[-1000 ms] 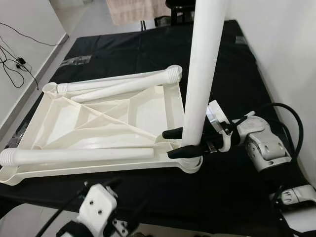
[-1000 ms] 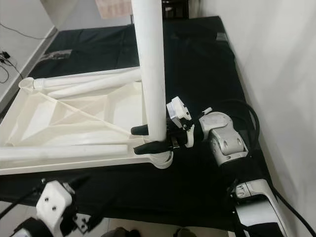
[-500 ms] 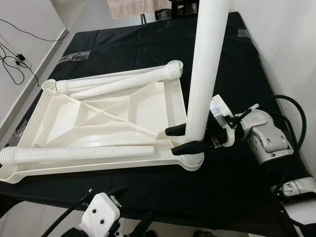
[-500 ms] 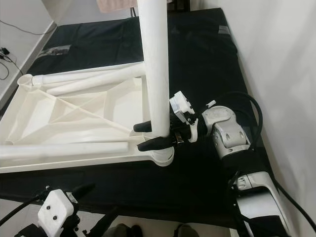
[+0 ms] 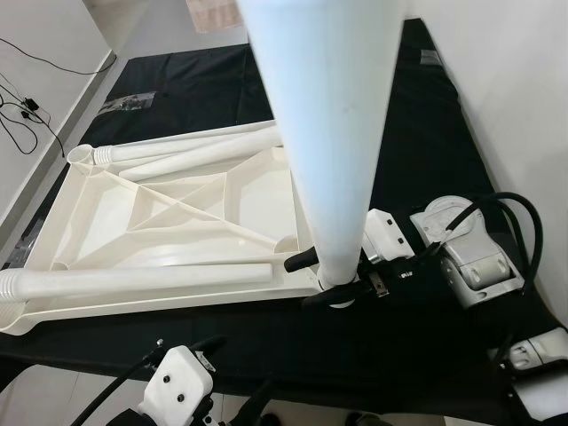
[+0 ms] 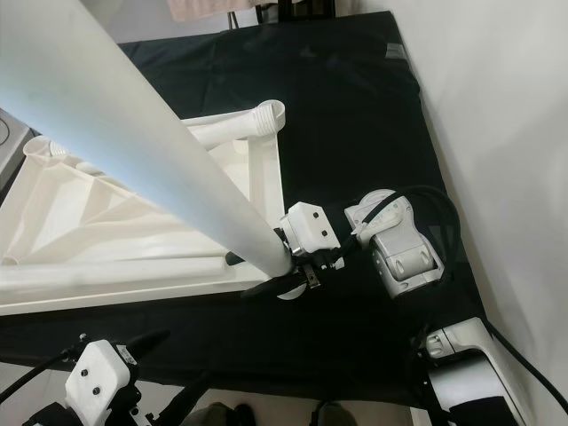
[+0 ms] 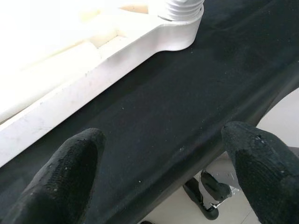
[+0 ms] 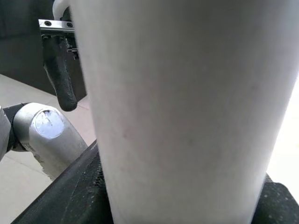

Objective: Building children table

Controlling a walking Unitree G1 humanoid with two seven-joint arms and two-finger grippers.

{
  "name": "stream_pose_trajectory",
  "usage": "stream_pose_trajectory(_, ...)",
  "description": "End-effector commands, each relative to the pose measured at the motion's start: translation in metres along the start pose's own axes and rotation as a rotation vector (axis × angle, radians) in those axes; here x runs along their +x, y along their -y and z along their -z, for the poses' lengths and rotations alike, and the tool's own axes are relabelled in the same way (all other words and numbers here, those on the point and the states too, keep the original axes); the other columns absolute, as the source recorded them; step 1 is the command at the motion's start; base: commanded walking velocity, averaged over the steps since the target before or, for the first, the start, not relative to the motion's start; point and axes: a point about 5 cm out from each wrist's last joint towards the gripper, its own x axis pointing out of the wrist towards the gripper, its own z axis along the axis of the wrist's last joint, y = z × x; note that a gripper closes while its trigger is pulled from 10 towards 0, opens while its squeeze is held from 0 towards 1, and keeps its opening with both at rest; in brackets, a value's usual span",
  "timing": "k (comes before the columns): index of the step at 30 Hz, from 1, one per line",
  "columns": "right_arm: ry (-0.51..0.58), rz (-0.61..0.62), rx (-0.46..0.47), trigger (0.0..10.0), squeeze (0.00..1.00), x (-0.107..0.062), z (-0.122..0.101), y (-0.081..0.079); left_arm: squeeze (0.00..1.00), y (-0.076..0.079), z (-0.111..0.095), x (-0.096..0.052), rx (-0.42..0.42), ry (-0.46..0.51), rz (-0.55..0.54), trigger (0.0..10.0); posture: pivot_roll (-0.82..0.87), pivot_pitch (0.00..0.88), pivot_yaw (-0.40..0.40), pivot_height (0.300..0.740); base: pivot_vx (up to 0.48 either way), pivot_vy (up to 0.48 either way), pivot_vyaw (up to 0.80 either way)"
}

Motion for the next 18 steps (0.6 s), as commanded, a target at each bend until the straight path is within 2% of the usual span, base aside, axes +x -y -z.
stream_pose_trajectory(1,-0.094,-0.075,0.169,10.0,0.0,0.009,0.032,-0.02,0.0,0.0,0.003,-0.002,-0.004,-0.032,0.008,10.0,0.04,0.272,0.122,0.74,0.0,0.0,0.0)
stream_pose_trajectory(3,-0.09,-0.072,0.174,10.0,0.0,0.009,0.032,-0.018,0.0,-0.001,0.003,-0.002,-0.004,-0.031,0.007,10.0,0.04,0.271,0.119,0.74,0.0,0.0,0.0)
stream_pose_trajectory(6,-0.054,0.051,0.296,10.0,0.0,0.01,0.032,-0.006,0.0,-0.001,0.004,0.0,-0.005,-0.026,0.003,10.0,0.03,0.262,0.106,0.74,0.0,0.0,0.0)
stream_pose_trajectory(7,-0.054,0.051,0.296,10.0,0.0,0.01,0.032,-0.006,0.0,-0.001,0.004,0.0,-0.005,-0.026,0.003,10.0,0.03,0.262,0.106,0.74,0.0,0.0,0.0)
stream_pose_trajectory(9,-0.05,0.127,0.346,10.0,0.0,0.013,0.035,-0.003,0.0,-0.001,0.004,0.0,-0.006,-0.025,0.003,10.0,0.03,0.26,0.104,0.74,0.0,0.0,0.0)
stream_pose_trajectory(10,-0.05,0.127,0.346,10.0,0.0,0.013,0.035,-0.003,0.0,-0.001,0.004,0.0,-0.006,-0.025,0.003,10.0,0.03,0.26,0.104,0.74,0.0,0.0,0.0)
stream_pose_trajectory(13,0.0,0.224,0.444,10.0,0.0,0.023,0.039,-0.006,0.0,0.0,0.005,0.0,-0.009,-0.026,0.002,10.0,0.03,0.256,0.101,0.74,0.0,0.0,0.0)
stream_pose_trajectory(15,0.0,0.224,0.444,10.0,0.0,0.023,0.039,-0.006,0.0,0.0,0.005,0.0,-0.009,-0.026,0.002,10.0,0.03,0.256,0.101,0.74,0.0,0.0,0.0)
stream_pose_trajectory(18,0.046,0.33,0.503,10.0,0.0,0.034,0.046,-0.013,0.0,0.002,0.006,-0.002,-0.013,-0.03,0.004,10.0,0.02,0.25,0.105,0.74,0.0,0.0,0.0)
